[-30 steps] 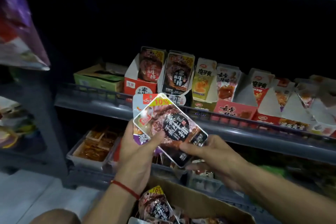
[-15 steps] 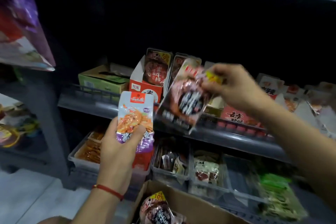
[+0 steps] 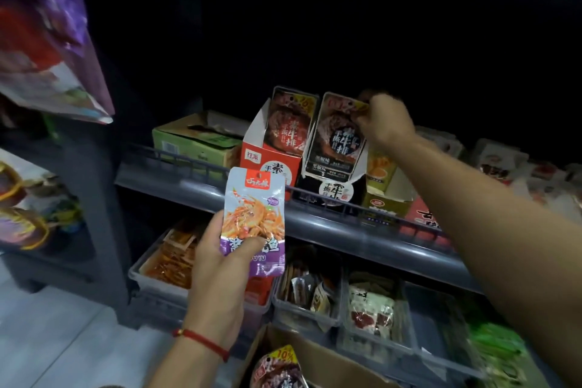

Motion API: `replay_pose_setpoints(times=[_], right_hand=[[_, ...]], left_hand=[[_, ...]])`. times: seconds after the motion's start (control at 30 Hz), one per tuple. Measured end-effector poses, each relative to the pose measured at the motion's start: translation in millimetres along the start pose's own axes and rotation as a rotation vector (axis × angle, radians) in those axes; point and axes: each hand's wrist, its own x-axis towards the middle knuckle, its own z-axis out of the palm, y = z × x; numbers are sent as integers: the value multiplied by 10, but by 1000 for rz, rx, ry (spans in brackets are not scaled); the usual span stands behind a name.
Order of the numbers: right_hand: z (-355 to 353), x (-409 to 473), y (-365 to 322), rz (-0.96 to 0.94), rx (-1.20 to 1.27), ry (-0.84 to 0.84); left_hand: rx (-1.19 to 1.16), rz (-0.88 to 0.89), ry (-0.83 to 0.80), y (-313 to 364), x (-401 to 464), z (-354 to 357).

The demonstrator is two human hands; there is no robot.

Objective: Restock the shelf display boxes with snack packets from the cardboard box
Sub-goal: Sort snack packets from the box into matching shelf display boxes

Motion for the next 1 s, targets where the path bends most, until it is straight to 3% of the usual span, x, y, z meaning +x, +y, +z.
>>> replay_pose_setpoints(times=[0.3, 0.4, 0.47, 0.53, 0.63, 0.73, 0.87, 1.0], right_hand=[[217, -39, -69, -102, -389, 60], [171, -83, -174, -165, -368, 128], [132, -223, -269, -288, -190, 199], [45, -516, -364, -411, 108, 102], [-62, -1065, -410, -438, 301, -327], [-104, -1416, -156, -305, 421, -440], [-358, -1688, 291, 83, 795, -557], [-676, -1918, 746, 225, 876, -618]], left_hand=[[37, 3, -67, 4, 17, -44], [13, -6, -83, 5, 6, -32], [22, -4, -89, 4, -7, -31], [50, 6, -96, 3, -25, -26], [109, 30, -122, -34, -66, -9], [189, 48, -220, -84, -159, 74], [248, 23, -378, -174, -321, 261], [179, -49, -499, -340, -504, 502]])
